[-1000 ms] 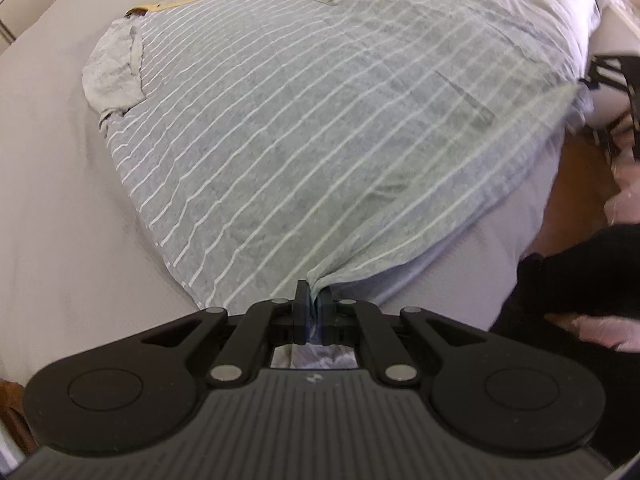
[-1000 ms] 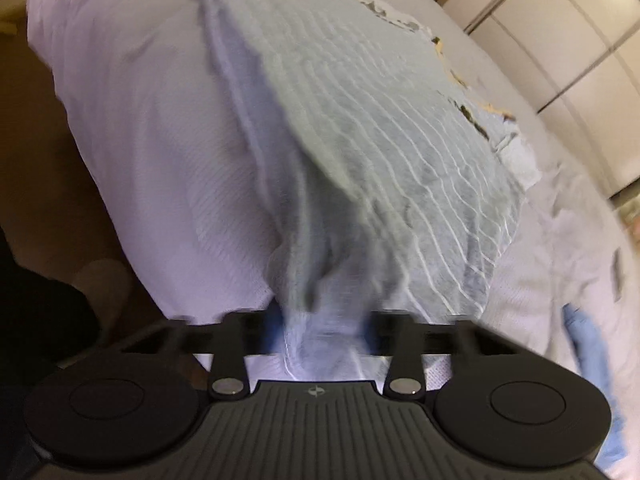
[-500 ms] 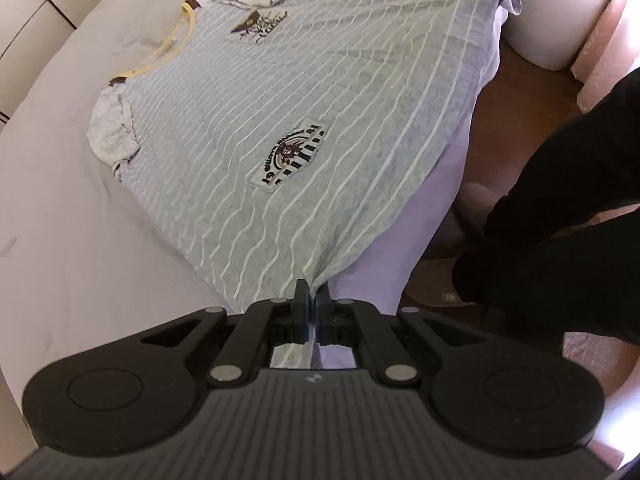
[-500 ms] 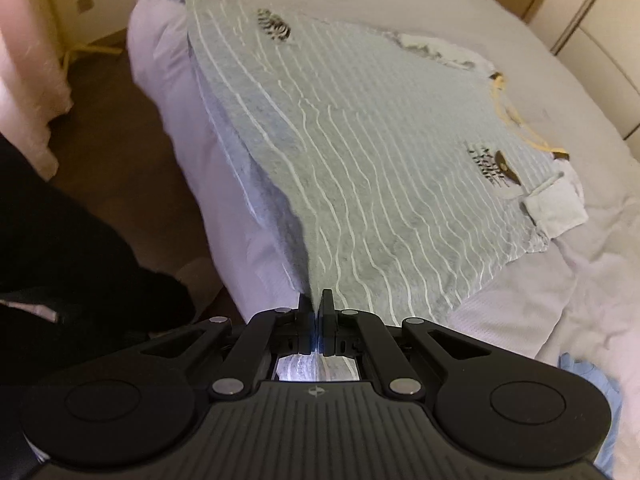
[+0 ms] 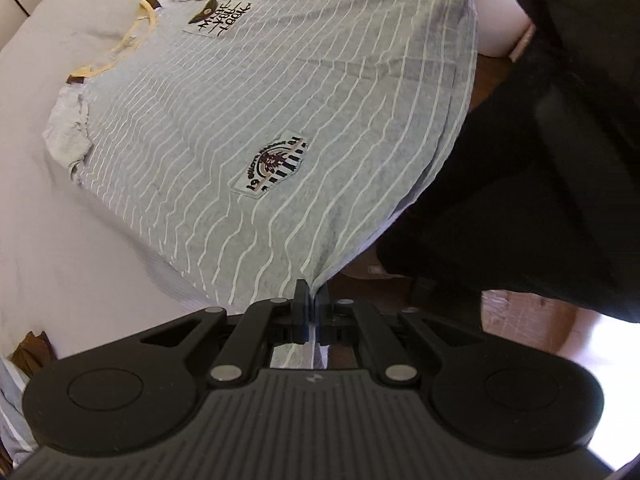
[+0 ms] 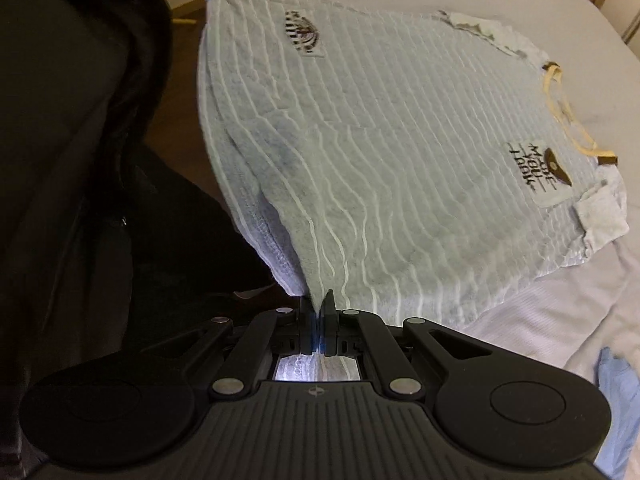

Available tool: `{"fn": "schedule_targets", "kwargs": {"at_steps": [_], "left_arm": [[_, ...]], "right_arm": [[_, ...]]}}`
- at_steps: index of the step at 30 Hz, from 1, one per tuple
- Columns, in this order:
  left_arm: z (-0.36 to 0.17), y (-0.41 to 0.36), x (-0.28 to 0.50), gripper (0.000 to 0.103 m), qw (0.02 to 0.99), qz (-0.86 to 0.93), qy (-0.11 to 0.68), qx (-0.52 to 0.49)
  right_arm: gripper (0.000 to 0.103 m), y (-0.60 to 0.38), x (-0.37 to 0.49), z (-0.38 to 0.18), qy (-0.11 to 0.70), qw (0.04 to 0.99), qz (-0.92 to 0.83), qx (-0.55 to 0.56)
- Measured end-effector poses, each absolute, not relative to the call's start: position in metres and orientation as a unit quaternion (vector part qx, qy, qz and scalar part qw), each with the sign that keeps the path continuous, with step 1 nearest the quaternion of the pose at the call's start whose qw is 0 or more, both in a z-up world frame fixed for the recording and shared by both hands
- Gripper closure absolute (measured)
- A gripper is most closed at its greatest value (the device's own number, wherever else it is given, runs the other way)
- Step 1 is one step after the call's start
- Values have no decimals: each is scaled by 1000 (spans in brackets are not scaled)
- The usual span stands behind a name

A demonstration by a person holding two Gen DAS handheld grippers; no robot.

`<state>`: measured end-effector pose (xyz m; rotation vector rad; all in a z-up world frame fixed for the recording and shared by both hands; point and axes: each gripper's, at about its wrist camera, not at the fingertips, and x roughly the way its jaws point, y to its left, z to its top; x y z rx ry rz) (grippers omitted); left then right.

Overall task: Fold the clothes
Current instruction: 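Grasp the hem with the right tool and lift it over the shirt with both tools, then open both tools to release the folded shirt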

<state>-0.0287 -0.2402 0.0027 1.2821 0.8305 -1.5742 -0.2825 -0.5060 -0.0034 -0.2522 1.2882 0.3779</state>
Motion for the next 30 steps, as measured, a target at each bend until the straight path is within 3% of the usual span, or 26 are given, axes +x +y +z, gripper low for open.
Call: {"fn": "schedule_targets", "kwargs": {"at_steps": [12,17,22,25,26,30], "left_arm": [[50,-417,146,103,523,-640,264,497],[28,-514,227,102,512,-636,276,507],[-30,-581,285,101,508,-614,329,506],[-71,-603,311,94,516,-594,371,494],[-85,-608,318,91,521,-584,386,489],[-101,-607,345,80,570,-548,442,424]], "right_arm": [[102,-675,-149,44,553,820,33,-144],[102,-763,-84,7,570,813,31,-114],[102,-847,-30,-51,584,808,49,-60],[94,-879,-10,-90,602,797,55,-17],[82,-884,-14,-90,595,803,43,3],[73,-903,-32,-93,564,822,-5,82]]}}
